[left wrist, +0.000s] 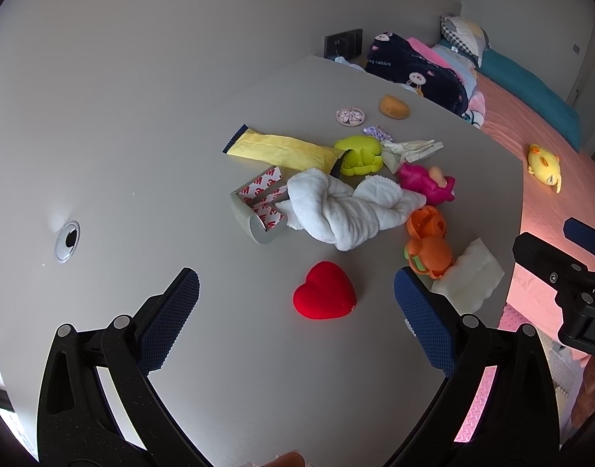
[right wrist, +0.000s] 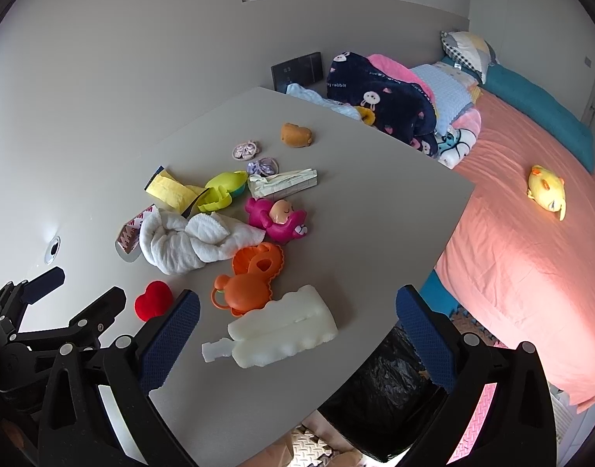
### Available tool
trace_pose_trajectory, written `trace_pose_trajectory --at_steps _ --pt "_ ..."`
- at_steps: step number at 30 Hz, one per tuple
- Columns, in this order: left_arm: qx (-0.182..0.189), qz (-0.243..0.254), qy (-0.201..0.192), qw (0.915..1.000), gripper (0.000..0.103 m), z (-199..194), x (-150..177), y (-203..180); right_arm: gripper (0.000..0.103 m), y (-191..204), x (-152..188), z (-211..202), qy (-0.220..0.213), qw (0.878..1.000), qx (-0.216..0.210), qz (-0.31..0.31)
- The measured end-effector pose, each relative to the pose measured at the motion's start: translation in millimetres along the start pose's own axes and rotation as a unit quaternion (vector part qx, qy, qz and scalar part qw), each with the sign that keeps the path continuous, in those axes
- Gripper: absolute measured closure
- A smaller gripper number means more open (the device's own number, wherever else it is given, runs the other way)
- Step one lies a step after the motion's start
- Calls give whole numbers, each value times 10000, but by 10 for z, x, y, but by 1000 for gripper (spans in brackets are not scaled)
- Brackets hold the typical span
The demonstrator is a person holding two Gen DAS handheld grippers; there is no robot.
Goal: Collect trash
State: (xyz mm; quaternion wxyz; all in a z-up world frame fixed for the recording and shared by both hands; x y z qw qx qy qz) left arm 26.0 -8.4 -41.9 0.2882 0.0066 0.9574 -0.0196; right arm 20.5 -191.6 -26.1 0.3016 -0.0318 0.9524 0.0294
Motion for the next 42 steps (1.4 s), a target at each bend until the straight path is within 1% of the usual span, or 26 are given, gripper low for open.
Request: trace_pose_trajectory --at_steps 6,10,23,32,42 --pt "88 -39 66 9999 6 13 4 3 3 -4 1 -1 -5 10000 1 0" --pt "59 -71 48 9999 6 7 -8 13 3 -8 -5 -1 -12 10000 1 9" --pt "231 -239 271 9991 6 74 15 63 3 -9 -5 -6 -27 10000 0 6" --pt "183 -186 124 9996 6 22 -18 54 3 -14 -6 -7 -32 10000 3 8" --pt "173 -164 122 9996 6 22 -17 41 3 -20 -9 -5 -29 10000 6 10"
Point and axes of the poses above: each gripper's, at about its wrist camera, not at the fingertips, and z roughly the way its jaws point, y to its left, x to its underside, the point moved 5 cm from there along z, roughly the way its jaws point, and after that the axes turned 6 degrees about -z, right-handed, at the moved point
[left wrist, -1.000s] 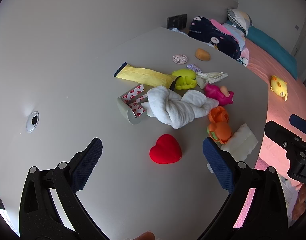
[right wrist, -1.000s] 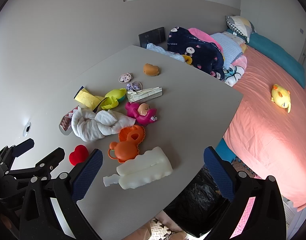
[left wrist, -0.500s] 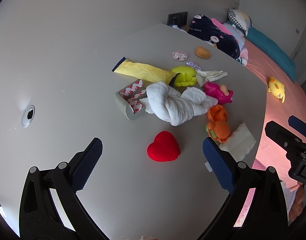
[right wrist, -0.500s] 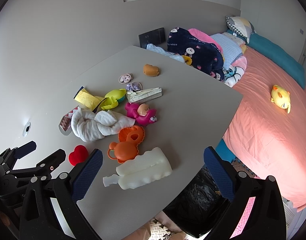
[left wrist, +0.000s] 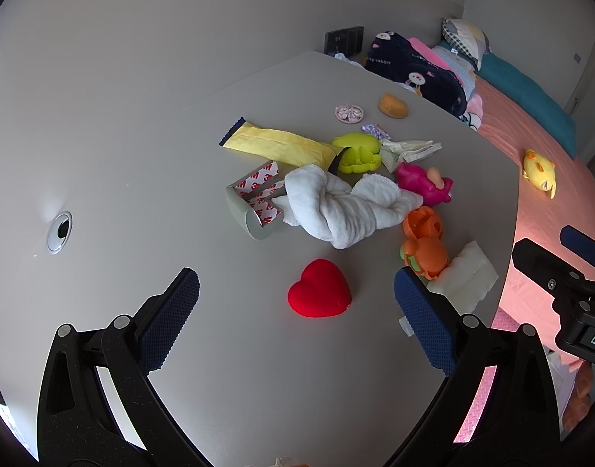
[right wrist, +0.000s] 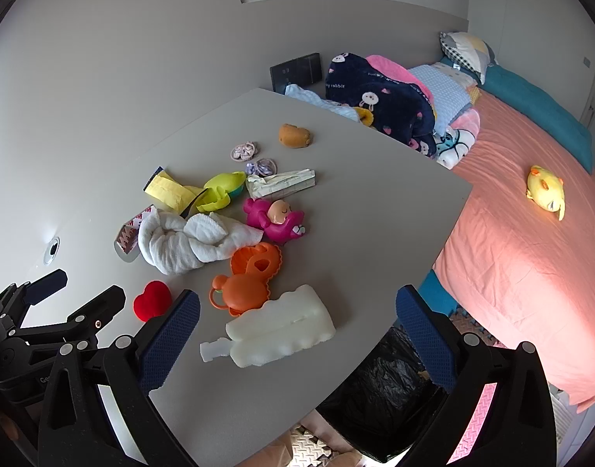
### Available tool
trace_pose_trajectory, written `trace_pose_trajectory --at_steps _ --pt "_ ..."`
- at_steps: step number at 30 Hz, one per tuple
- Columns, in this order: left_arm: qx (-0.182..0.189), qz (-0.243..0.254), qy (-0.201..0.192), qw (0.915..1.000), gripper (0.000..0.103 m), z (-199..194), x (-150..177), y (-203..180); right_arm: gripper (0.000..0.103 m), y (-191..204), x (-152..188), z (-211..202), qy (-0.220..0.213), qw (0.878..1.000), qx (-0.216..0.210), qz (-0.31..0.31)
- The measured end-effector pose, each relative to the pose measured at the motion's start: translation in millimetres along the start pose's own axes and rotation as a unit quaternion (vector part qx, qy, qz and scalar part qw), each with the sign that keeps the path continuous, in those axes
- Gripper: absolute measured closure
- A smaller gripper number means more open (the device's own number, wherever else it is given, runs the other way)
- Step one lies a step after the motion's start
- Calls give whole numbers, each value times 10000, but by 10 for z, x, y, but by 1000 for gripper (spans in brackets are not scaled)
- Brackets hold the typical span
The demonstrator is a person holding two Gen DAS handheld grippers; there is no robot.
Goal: Collect trash
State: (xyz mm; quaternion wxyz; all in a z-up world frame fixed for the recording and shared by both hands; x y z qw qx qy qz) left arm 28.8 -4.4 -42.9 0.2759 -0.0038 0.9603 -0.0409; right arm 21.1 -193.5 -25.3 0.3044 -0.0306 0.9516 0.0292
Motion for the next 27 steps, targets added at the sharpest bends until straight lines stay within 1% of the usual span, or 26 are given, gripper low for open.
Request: trace_pose_trajectory --at_steps 8,14,16,17,19,21,24,27 --pt "26 -34 54 10000 6 51 26 30 3 -47 86 53 48 10000 17 65" --pt "28 25 139 9999 6 180 111 84 3 -106 247 196 256 9993 -146 211" --pt "7 80 213 9997 6 254 152 80 6 -101 302 268 360 9989 -213 232" --pt "-8 113 253 9996 7 291 173 73 10 -93 324 303 422 9985 -262 248" --pt "-17 174 311 9994 9 356 213 59 14 -78 368 378 568 9972 -367 302" --pt "-3 228 363 9991 12 405 237 43 22 -61 398 454 689 9957 -496 369" --pt "-21 270 423 9987 18 469 255 49 27 -45 427 554 822 9931 -673 495" --pt "-45 293 477 9984 22 528 265 61 29 -21 440 647 937 9903 -811 623"
Point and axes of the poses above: each gripper's, at about its wrist camera, not at the fingertips, and z roughly the way its jaws point, y to its left, x to its underside, the point moved 5 cm from there along z, roughly the way its jaws point, and after that the axes turned 6 degrees about -z, right-handed, at the moved point
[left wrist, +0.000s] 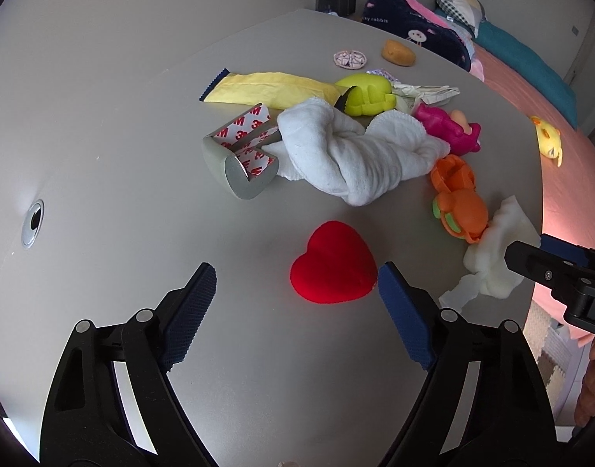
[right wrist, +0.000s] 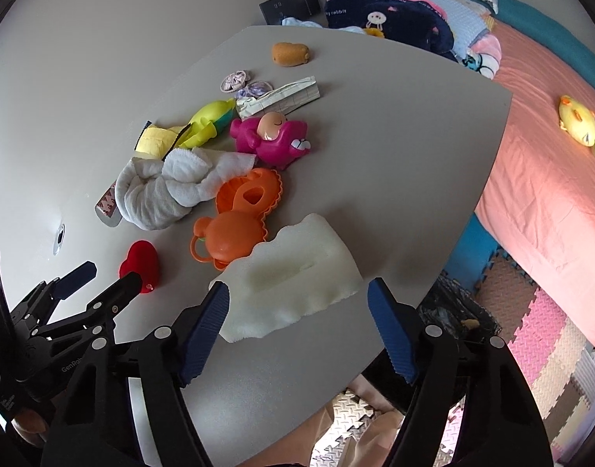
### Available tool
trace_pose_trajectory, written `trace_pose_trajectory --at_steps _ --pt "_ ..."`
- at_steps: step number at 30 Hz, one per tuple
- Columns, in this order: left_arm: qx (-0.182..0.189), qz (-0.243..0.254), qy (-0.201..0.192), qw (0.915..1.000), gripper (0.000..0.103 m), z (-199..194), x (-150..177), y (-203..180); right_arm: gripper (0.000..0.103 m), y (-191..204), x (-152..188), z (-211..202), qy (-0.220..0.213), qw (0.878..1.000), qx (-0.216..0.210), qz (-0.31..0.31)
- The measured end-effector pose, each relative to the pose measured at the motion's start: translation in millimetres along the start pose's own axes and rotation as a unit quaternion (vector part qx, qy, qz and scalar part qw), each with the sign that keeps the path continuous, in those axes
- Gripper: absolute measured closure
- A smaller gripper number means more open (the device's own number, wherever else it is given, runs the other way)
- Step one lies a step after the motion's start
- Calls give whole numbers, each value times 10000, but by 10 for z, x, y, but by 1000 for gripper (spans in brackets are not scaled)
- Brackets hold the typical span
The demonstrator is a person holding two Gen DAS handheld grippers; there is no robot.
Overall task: Collect trash
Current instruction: 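Grasp the white foam piece with the right tool while the left tool grasps the red heart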
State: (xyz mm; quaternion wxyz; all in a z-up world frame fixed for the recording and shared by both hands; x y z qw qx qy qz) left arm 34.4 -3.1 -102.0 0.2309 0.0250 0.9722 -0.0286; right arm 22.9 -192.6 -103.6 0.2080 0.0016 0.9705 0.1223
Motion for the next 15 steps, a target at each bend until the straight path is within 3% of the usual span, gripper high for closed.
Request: trace_pose_trajectory --at_steps 10,15 --pt "-19 -10 130 9999 31 166 -36 50 32 72 -117 176 -52 10000 -1 32" --pt "-8 58 146 9999 41 226 -40 21 48 129 -140 241 -95 9999 -15 -122"
Point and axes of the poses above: each gripper's, at about its wrist camera, not at the fingertips, and z roughly the way its jaws point, y to its left, x to its underside, the point moved 5 cm from there along z, roughly the way its jaws point, and after that the axes turned 6 degrees about -z, right-handed, at the moved point
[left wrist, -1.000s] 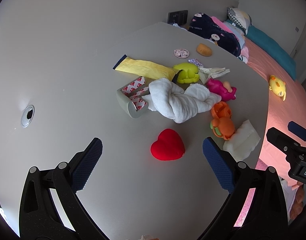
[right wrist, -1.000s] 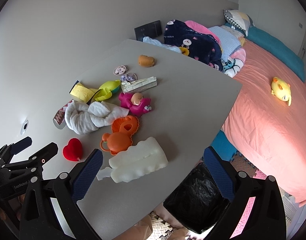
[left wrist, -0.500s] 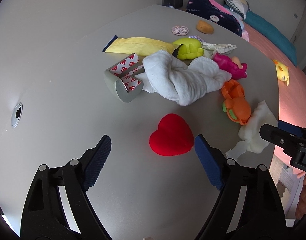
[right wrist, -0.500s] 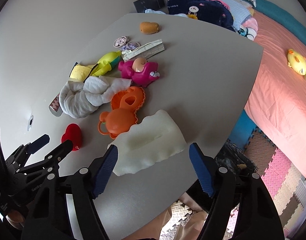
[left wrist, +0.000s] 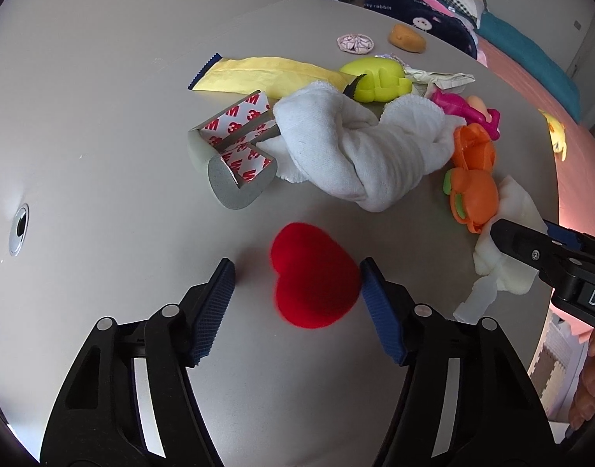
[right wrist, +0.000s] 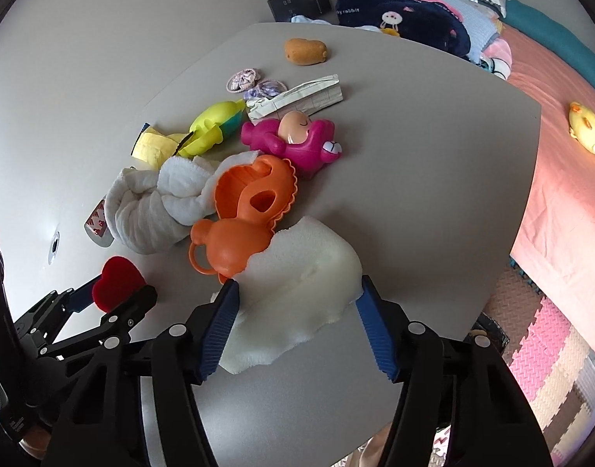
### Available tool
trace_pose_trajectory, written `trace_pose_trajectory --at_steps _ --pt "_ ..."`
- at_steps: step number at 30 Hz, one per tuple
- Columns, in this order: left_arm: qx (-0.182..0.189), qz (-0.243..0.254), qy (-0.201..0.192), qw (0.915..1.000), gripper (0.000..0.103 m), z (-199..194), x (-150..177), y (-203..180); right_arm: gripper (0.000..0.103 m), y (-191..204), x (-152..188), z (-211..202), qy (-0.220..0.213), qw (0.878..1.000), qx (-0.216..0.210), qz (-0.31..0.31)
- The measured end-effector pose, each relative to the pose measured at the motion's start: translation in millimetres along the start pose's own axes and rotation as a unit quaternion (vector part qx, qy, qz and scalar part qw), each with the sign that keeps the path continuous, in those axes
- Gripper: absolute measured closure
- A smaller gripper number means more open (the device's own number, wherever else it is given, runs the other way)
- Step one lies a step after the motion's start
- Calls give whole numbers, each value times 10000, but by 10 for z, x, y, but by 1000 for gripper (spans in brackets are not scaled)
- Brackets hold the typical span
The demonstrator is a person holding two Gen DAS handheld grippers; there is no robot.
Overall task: Collect trash
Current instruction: 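Grasp the white foam piece with the right tool while the left tool grasps the red heart, then carry the white foam and red heart down over the black bin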
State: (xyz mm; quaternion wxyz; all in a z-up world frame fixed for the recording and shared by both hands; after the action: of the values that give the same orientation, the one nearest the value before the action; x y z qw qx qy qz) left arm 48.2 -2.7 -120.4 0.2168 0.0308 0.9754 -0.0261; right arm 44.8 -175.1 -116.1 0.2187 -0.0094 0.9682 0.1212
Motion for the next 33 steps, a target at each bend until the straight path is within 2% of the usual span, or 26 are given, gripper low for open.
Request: trace_pose_trajectory --at_steps 4,9,18,33 --pt "58 75 -72 9999 57 -25 -4 -14 62 21 -7 14 18 9997 -260 32" --pt "209 -31 -117 9997 58 -93 24 16 72 30 -8 -65 -65 9992 -403 50" --pt "229 -158 -341 9990 58 -423 65 70 73 -55 17 -431 -280 9986 -442 66" --pt "483 281 -653 9963 58 -706 -24 -624 73 -493 127 -1040 -762 9962 -341 246"
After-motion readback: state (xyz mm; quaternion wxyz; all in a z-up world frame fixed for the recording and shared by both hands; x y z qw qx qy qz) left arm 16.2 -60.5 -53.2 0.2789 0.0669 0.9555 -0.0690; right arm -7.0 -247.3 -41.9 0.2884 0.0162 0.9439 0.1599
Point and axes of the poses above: each gripper's, at about its wrist camera, not at the fingertips, and z roughly the way its jaws point, y to its left, x to its underside, the point moved 5 cm from there along z, roughly the way its jaws point, and after that the axes turned 6 degrees about -z, right-handed, at the moved point
